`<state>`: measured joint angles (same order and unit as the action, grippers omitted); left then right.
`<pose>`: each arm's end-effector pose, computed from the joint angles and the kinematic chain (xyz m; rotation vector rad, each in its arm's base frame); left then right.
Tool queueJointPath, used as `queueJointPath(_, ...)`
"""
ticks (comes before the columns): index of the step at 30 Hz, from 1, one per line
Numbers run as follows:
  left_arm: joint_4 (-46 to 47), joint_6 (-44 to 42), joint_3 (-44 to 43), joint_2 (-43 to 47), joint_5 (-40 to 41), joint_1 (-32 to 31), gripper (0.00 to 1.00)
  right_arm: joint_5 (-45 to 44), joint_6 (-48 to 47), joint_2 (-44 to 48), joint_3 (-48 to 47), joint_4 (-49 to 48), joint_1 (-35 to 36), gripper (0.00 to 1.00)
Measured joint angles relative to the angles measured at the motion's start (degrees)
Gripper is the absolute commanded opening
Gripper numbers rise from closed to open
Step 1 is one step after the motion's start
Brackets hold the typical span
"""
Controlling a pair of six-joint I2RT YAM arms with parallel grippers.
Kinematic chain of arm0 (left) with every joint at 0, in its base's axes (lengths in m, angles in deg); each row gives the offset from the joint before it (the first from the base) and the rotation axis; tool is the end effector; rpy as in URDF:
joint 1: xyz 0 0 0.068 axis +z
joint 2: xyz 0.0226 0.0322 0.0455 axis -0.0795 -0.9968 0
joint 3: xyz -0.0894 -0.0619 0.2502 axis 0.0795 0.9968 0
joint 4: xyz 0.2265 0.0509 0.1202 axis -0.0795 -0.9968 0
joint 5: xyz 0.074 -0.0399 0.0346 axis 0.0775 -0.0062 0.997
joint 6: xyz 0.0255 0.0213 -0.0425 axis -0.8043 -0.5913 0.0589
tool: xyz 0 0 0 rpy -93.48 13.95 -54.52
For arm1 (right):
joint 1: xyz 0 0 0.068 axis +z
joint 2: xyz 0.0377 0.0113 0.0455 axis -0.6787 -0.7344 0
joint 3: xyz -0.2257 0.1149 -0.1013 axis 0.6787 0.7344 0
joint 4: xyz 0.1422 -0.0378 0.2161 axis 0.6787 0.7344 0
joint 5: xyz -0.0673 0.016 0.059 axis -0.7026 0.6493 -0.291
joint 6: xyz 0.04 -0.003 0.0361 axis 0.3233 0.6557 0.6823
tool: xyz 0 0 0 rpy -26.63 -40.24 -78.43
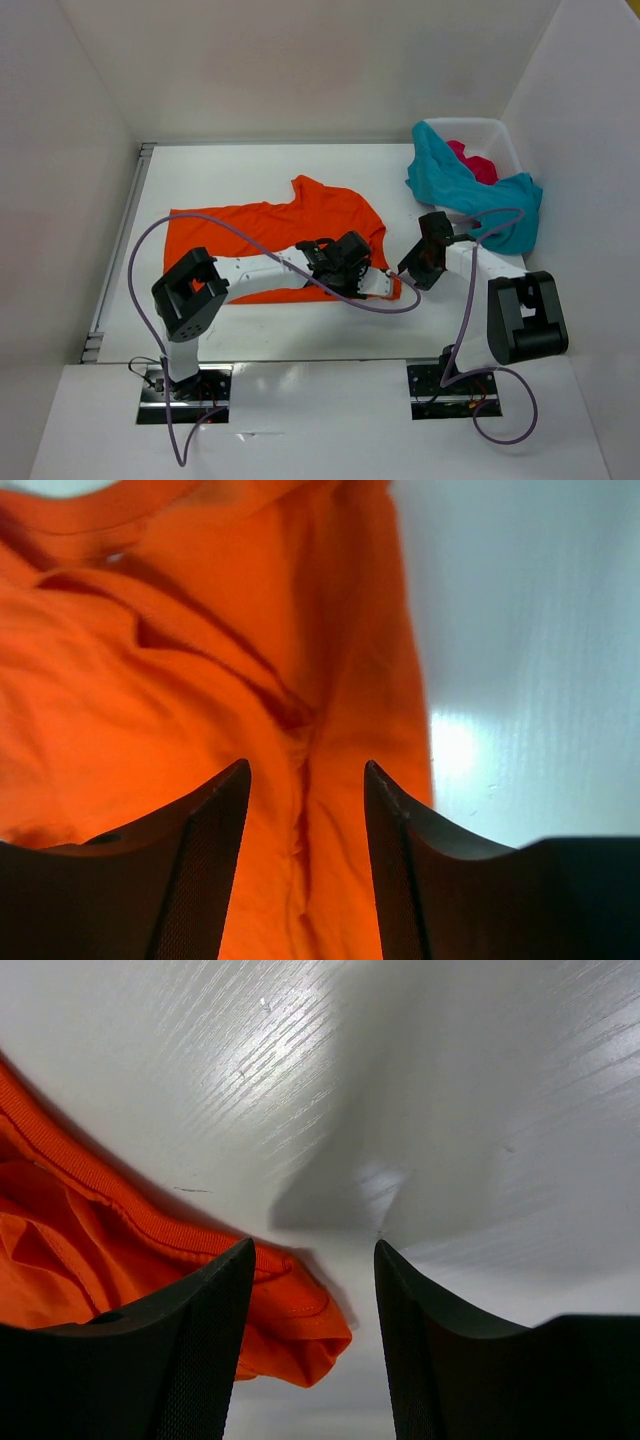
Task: Fold and stack the t-shirts
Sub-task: Fold the flattened tshirt in 1/3 of the way
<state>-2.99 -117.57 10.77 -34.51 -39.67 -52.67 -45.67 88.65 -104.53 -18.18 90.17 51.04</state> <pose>0.2171 -0.3361 0.2071 1.8461 1.6775 -0.1117 0.2427 0.0346 0.1561 1.0063 2.6264 0.2216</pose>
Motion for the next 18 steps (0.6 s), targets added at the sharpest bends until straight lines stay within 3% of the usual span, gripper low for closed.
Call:
queueJointPath(10,0.3,1.4,0.1,-2.1,-2.7,0.1,0.54,-0.1,-0.2,0.3,0.2,-0.1,0.0,0.57)
queueJointPath(18,2.7,1.2,0.1,-2.3,-0.8,1.0,0.37,-0.1,-0.2,1.0,0.7,-0.1,0.0,0.55)
